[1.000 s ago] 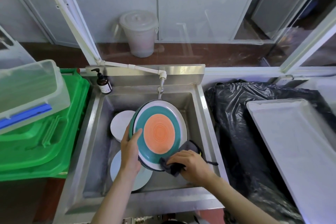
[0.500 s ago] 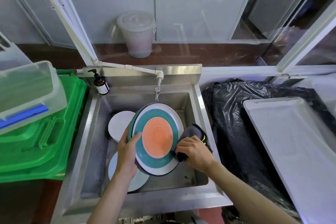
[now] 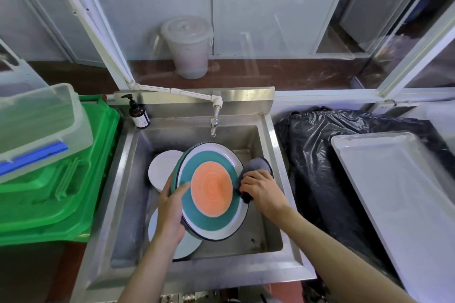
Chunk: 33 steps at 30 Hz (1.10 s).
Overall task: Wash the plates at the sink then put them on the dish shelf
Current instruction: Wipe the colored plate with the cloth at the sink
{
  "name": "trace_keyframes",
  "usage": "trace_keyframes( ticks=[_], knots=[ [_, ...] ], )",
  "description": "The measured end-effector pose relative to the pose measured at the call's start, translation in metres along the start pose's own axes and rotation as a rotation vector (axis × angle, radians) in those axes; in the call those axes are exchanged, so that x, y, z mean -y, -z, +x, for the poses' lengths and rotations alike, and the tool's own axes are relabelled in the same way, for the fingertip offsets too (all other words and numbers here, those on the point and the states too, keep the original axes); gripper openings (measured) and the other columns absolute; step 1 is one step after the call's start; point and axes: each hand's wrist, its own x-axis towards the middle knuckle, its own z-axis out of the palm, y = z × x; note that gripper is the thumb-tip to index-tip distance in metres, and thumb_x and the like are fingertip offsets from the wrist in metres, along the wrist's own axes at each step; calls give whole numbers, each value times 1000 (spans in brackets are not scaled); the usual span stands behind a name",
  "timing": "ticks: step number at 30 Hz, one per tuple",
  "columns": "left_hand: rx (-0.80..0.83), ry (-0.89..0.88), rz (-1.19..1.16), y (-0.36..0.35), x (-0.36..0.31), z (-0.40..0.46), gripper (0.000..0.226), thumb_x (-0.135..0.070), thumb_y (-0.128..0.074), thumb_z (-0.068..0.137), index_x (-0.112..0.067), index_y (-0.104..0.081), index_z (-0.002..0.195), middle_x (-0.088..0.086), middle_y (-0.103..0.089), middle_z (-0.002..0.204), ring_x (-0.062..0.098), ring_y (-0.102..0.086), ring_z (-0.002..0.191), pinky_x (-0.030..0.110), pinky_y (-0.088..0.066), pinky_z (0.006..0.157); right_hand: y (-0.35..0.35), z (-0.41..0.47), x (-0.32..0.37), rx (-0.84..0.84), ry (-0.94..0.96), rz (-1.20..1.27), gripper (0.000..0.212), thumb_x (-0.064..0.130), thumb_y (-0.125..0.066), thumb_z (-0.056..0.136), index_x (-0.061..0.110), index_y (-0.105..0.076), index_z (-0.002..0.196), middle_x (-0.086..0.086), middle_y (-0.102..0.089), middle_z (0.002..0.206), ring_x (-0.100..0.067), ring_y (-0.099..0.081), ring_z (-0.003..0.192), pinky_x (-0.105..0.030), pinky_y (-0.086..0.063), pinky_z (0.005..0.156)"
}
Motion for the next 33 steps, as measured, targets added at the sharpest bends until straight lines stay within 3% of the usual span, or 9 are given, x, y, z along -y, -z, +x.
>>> trace_keyframes(
  ticks=[6, 10, 13, 17, 21, 24, 27, 30, 33],
  knots=[
    [-46, -61, -47, 3, 0, 1, 41, -9, -65, 96, -32, -70, 129, 5, -73, 127, 34, -67, 120, 57, -54, 102, -19, -24, 38, -64, -135, 153, 20, 25, -82, 82, 30, -79, 101, 15, -75, 108, -15, -67, 112, -39, -53, 96],
    [-27, -70, -13, 3, 3, -1, 41, -9, -66, 96, -35, -71, 128, 3, -73, 127, 33, -67, 120, 58, -53, 103, -30, -45, 46, -32, -47, 183, 31, 18, -81, 78, 32, -76, 106, 16, -72, 111, -14, -64, 110, -33, -54, 87],
    [6, -53, 2, -1, 6, -6, 44, -10, -69, 95, -37, -70, 129, 1, -73, 128, 32, -66, 121, 58, -53, 103, -30, -30, 22, -21, 19, 125, 26, 21, -82, 79, 27, -78, 104, 9, -73, 108, -19, -65, 107, -39, -57, 92],
    [14, 3, -33, -2, 9, -9, 42, -9, -69, 94, -36, -71, 126, 4, -75, 123, 33, -68, 116, 53, -57, 95, -7, -9, 3, -65, -97, 74, 21, 25, -86, 80, 27, -81, 100, 7, -75, 108, -21, -66, 111, -45, -54, 100],
    [11, -6, -69, -3, 6, -6, 41, -8, -65, 96, -33, -71, 128, 7, -74, 124, 36, -68, 116, 50, -58, 89, -5, -16, 19, -132, -251, 142, 20, 24, -88, 77, 29, -80, 95, 11, -75, 105, -20, -67, 106, -46, -55, 94],
    [1, -32, -39, -5, 2, -3, 40, -8, -66, 96, -33, -72, 126, 6, -74, 125, 35, -68, 118, 54, -57, 95, -20, -40, 37, -137, -169, 192, 17, 27, -73, 82, 32, -78, 97, 14, -72, 105, -17, -65, 105, -42, -56, 89],
    [21, -38, 8, -5, 0, -5, 39, -11, -70, 95, -35, -72, 125, 2, -74, 124, 32, -68, 119, 58, -53, 102, -28, -51, 42, -92, -57, 196, 29, 31, -54, 83, 30, -77, 100, 13, -72, 105, -17, -65, 98, -33, -55, 77],
    [50, -10, 30, -8, 3, -10, 39, -13, -71, 94, -36, -72, 125, 0, -75, 123, 30, -68, 119, 57, -54, 102, -22, -38, 27, -40, -53, 127, 22, 26, -78, 77, 31, -76, 98, 11, -72, 101, -21, -65, 94, -36, -57, 76],
    [45, 17, -2, -12, 5, -14, 37, -10, -69, 94, -34, -73, 123, 1, -77, 119, 31, -70, 114, 52, -57, 96, -8, -17, 8, -112, -221, 131, 23, 23, -89, 73, 31, -77, 91, 12, -72, 103, -22, -66, 103, -38, -51, 85]
  ],
)
